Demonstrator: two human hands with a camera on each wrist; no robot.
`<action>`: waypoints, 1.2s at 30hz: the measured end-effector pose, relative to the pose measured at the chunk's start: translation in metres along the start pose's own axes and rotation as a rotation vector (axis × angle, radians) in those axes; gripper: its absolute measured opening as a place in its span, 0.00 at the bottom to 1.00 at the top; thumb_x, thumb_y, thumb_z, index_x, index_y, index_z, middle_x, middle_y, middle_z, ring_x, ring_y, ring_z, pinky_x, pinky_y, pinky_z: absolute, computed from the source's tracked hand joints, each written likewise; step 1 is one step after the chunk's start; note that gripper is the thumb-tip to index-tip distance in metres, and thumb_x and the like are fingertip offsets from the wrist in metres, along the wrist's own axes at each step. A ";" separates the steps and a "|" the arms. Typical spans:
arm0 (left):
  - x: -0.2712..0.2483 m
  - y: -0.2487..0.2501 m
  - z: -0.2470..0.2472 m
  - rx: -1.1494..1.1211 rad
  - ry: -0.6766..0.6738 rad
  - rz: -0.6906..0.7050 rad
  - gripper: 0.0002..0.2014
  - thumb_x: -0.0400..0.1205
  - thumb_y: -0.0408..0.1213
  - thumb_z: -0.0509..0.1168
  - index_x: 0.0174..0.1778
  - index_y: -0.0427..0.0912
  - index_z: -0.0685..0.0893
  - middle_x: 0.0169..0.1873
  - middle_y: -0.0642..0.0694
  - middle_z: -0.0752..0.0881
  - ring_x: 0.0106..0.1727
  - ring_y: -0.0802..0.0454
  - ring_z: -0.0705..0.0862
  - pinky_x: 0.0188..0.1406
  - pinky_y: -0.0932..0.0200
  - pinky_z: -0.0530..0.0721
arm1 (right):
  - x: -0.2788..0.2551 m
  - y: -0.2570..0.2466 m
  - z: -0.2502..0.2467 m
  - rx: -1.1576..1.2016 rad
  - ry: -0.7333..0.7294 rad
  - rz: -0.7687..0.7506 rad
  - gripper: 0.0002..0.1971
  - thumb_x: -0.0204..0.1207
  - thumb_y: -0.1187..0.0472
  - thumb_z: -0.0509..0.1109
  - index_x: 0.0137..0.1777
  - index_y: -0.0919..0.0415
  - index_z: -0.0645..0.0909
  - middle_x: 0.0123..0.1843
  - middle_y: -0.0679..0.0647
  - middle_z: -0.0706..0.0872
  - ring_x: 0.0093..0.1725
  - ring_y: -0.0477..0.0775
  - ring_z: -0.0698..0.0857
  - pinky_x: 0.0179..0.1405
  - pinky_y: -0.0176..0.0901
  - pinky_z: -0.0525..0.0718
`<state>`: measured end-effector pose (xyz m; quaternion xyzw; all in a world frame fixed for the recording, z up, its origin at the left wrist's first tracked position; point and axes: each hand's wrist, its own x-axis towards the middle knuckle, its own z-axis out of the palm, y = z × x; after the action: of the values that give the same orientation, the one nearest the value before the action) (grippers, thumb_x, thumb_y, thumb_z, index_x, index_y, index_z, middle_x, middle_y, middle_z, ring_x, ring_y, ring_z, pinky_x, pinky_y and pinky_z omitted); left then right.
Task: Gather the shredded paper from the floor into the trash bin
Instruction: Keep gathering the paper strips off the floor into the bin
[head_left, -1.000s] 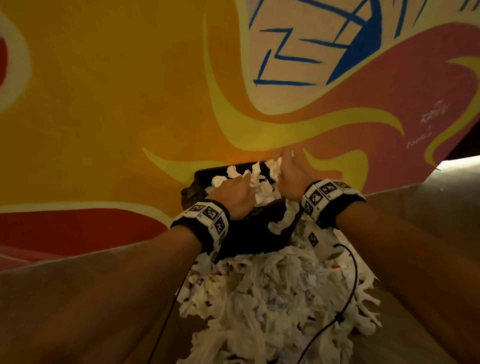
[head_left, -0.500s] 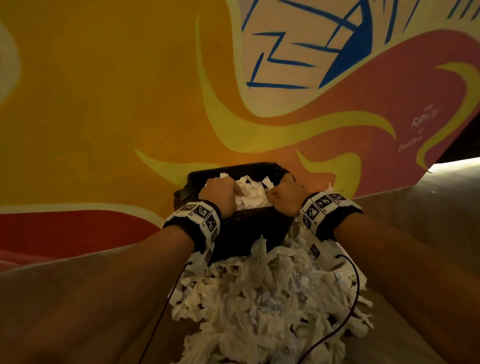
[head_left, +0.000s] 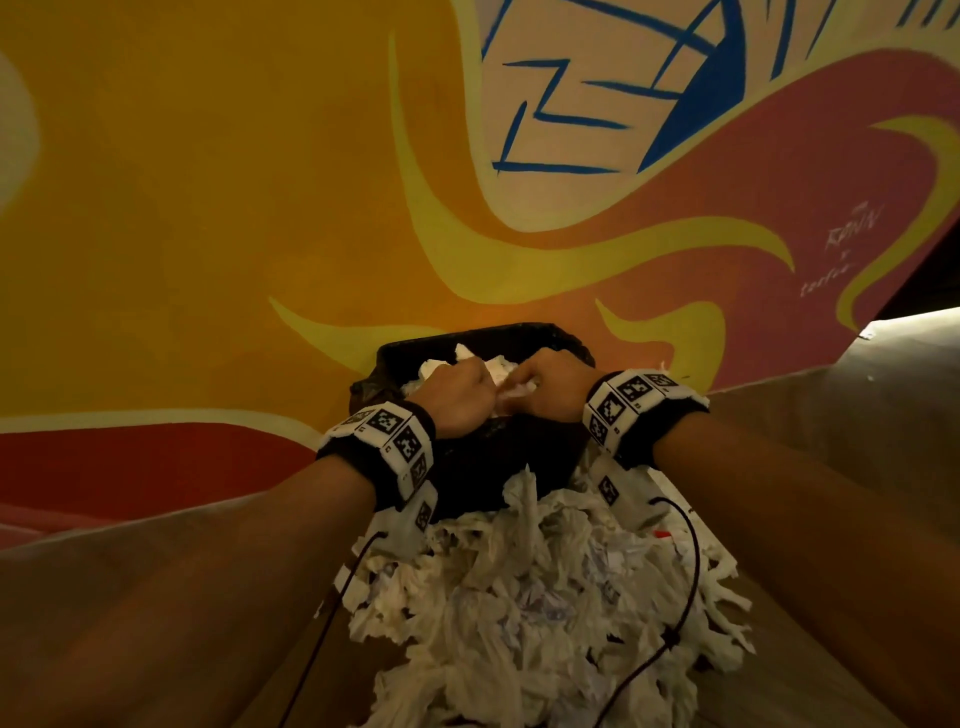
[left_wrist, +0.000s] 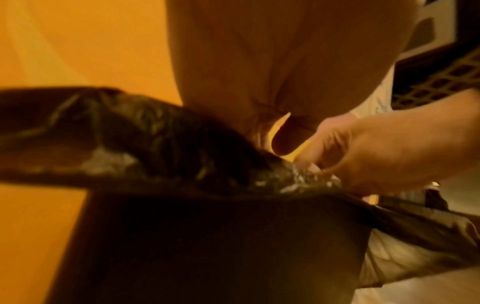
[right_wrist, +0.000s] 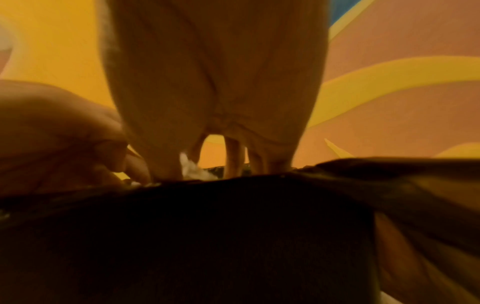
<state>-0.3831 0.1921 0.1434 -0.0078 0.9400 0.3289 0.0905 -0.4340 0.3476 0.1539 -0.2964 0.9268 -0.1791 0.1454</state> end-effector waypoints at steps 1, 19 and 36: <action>0.001 -0.001 0.000 -0.079 0.002 -0.035 0.12 0.87 0.39 0.51 0.55 0.37 0.76 0.50 0.37 0.83 0.44 0.44 0.78 0.41 0.54 0.73 | 0.003 0.000 0.000 -0.014 -0.024 0.024 0.13 0.75 0.49 0.74 0.57 0.51 0.89 0.60 0.55 0.87 0.55 0.55 0.85 0.51 0.44 0.84; 0.000 -0.004 -0.009 0.332 -0.352 -0.087 0.16 0.91 0.41 0.40 0.55 0.39 0.71 0.62 0.34 0.78 0.55 0.41 0.78 0.60 0.47 0.76 | 0.037 0.014 0.007 0.006 -0.122 0.098 0.13 0.79 0.50 0.69 0.46 0.56 0.91 0.41 0.44 0.90 0.31 0.45 0.81 0.22 0.30 0.75; -0.022 -0.024 -0.040 0.304 -0.105 0.200 0.19 0.86 0.45 0.59 0.74 0.49 0.75 0.70 0.43 0.78 0.59 0.45 0.81 0.56 0.48 0.82 | 0.023 -0.019 -0.010 -0.207 -0.171 0.109 0.24 0.78 0.42 0.66 0.67 0.54 0.68 0.58 0.58 0.77 0.48 0.60 0.81 0.49 0.55 0.83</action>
<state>-0.3664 0.1479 0.1631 0.1169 0.9689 0.1903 0.1065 -0.4461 0.3214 0.1672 -0.2732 0.9393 -0.0484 0.2020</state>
